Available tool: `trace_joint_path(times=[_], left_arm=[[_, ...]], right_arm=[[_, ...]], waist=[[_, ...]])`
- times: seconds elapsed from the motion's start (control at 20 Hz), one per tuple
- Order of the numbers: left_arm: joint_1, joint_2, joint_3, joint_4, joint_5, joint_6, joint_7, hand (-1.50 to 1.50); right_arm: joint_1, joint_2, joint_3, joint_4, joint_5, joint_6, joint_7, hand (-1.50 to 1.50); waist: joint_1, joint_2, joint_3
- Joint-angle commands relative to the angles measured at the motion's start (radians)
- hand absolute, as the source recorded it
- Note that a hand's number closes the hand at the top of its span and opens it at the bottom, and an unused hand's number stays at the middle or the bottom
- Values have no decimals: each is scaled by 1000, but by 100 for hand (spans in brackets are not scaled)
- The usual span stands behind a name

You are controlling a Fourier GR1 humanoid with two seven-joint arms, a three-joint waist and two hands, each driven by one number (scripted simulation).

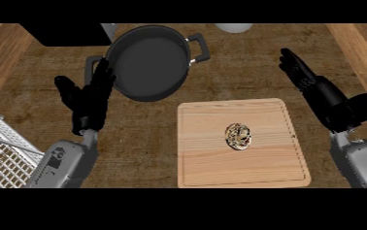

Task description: Pick the cupcake from the cutting board and place it in the pot

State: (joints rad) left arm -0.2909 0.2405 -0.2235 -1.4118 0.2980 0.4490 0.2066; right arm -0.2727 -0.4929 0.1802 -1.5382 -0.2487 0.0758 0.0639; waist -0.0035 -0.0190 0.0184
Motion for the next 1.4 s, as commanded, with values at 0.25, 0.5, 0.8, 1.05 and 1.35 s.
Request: trace_joint_path(times=[0.25, 0.5, 0.8, 1.05, 1.35], left_arm=[[117, 107, -142, 26, -43, -277, -53, 0], [173, 109, -131, -6, -12, -275, -46, 0], [154, 84, -133, 69, -27, -337, -103, 0], [200, 97, -140, -7, -43, -326, -83, 0], [207, 91, -121, 15, -53, -355, -110, 0]], right_arm=[[142, 189, 226, -39, 224, -205, 100, 150], [161, 214, 60, -115, 474, -623, -180, -150], [365, 315, 258, -357, 631, -740, -212, -150], [376, 230, 293, -432, 767, -582, 241, -150], [266, 277, 273, -524, 762, -426, 586, -150]], waist=[[-2, 19, -20], [-49, 4, -16], [-22, 16, -20], [-14, 14, -22], [2, 18, -20]])
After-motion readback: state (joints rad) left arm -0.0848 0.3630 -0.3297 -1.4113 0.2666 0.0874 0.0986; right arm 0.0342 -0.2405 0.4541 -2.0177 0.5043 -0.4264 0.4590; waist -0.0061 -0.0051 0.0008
